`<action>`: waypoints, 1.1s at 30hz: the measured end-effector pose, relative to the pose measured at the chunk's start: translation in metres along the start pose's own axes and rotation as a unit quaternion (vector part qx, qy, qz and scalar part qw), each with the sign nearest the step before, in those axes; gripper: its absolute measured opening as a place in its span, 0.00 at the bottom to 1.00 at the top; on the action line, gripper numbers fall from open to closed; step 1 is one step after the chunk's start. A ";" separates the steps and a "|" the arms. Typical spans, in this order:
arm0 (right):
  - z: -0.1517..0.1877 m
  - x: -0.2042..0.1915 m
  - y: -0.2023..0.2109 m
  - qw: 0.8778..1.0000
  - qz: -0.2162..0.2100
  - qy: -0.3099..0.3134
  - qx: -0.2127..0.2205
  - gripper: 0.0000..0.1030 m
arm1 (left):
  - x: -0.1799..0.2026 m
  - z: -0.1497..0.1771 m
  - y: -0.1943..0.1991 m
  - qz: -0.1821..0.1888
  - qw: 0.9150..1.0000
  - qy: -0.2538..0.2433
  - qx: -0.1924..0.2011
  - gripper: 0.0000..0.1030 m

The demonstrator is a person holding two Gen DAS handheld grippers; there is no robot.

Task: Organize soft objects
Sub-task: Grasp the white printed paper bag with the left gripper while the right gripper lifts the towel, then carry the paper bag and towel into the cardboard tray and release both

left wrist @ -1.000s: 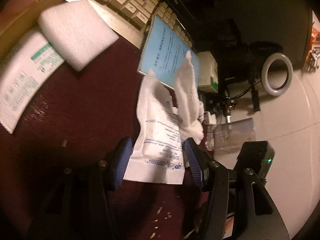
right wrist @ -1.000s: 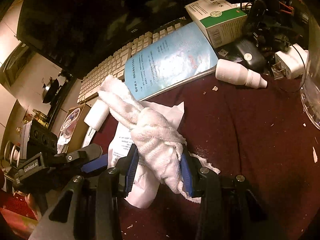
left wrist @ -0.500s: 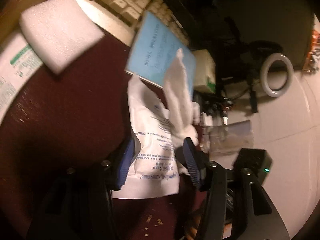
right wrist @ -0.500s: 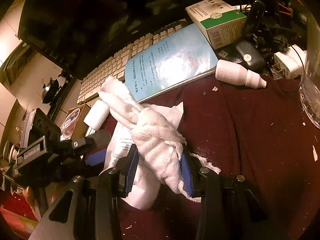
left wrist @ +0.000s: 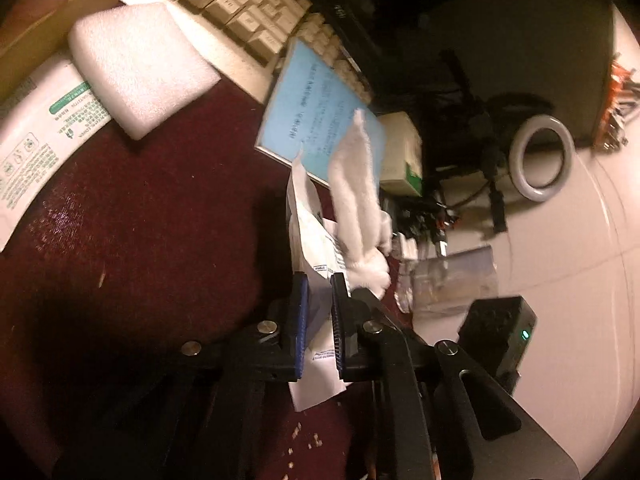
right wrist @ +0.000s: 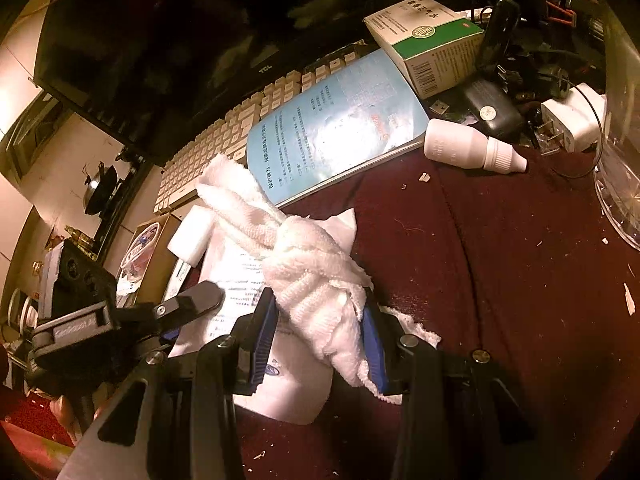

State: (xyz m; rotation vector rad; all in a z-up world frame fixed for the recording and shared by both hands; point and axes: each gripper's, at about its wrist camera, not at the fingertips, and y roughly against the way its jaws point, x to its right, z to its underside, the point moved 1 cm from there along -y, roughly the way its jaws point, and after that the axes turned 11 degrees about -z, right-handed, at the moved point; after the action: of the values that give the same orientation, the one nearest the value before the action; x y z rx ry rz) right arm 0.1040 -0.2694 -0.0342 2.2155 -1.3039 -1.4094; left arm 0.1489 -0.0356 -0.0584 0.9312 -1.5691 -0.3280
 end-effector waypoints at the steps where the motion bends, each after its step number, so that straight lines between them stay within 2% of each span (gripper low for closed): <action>1: 0.000 -0.001 0.001 1.000 -0.003 0.001 0.004 0.39 | -0.002 0.002 0.005 0.004 1.000 -0.004 0.004 0.08; 7: 0.003 -0.025 0.013 0.999 -0.038 0.023 0.021 0.38 | -0.022 0.015 0.061 0.035 0.999 0.002 0.030 0.08; 11: -0.001 -0.058 0.016 0.996 -0.069 0.052 0.024 0.38 | -0.031 0.026 0.125 0.044 0.995 0.000 0.089 0.08; 14: -0.005 -0.088 0.005 0.992 -0.099 0.073 0.011 0.38 | -0.044 0.028 0.172 0.034 0.991 0.009 0.132 0.08; 16: -0.005 -0.111 -0.008 0.989 -0.114 0.091 -0.001 0.38 | -0.057 0.028 0.200 0.009 0.987 0.019 0.162 0.08; 20: -0.004 -0.157 -0.049 0.983 -0.124 0.127 -0.036 0.38 | -0.082 0.026 0.237 -0.020 0.978 0.038 0.203 0.08; 25: 0.007 -0.205 -0.100 0.976 -0.114 0.168 -0.077 0.38 | -0.114 0.025 0.252 -0.056 0.971 0.069 0.222 0.08; 33: 0.015 -0.238 -0.153 0.973 -0.079 0.187 -0.110 0.38 | -0.140 0.011 0.252 -0.115 0.965 0.088 0.218 0.08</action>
State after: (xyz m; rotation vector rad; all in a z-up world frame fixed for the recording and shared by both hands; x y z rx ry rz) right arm 0.1416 0.0059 0.0180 2.3228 -0.8209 -1.0506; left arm 0.0390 0.2214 0.0111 1.4506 -1.3935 -0.0549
